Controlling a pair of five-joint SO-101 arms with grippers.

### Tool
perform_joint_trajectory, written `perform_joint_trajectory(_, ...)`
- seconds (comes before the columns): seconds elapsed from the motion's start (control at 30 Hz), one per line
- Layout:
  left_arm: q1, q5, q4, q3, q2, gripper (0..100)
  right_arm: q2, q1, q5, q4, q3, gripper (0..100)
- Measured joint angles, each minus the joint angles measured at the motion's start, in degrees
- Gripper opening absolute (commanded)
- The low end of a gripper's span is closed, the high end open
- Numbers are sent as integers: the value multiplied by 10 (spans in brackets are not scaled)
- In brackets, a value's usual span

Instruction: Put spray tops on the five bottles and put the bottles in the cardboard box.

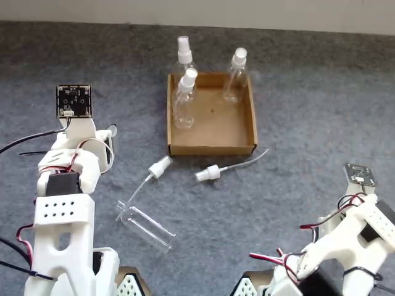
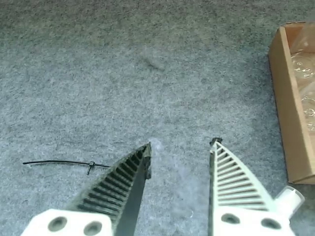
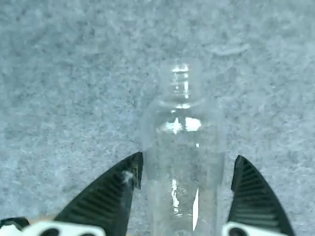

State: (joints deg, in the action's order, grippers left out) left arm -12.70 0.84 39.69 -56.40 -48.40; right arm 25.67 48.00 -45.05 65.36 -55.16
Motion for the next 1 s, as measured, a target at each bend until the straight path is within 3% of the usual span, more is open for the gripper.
perform_joint_trajectory(0.17, 0, 0, 0, 0, 0, 188, -62, -5, -1, -4, 3, 78)
perform_joint_trajectory(0.33, 0, 0, 0, 0, 0, 186, -112, -42, -1, -1, 37, 70)
perform_joint_trajectory(0.63, 2, -28, 40, 0, 27, 188, -216, -120, 98, 16, 246, 70)
perform_joint_trajectory(0.77, 47, -96, 98, 31, 100, 189, -287, -146, 112, 34, 341, 70)
perform_joint_trajectory(1.0, 150, -148, 190, 140, 231, 206, -400, -182, 122, 36, 425, 70)
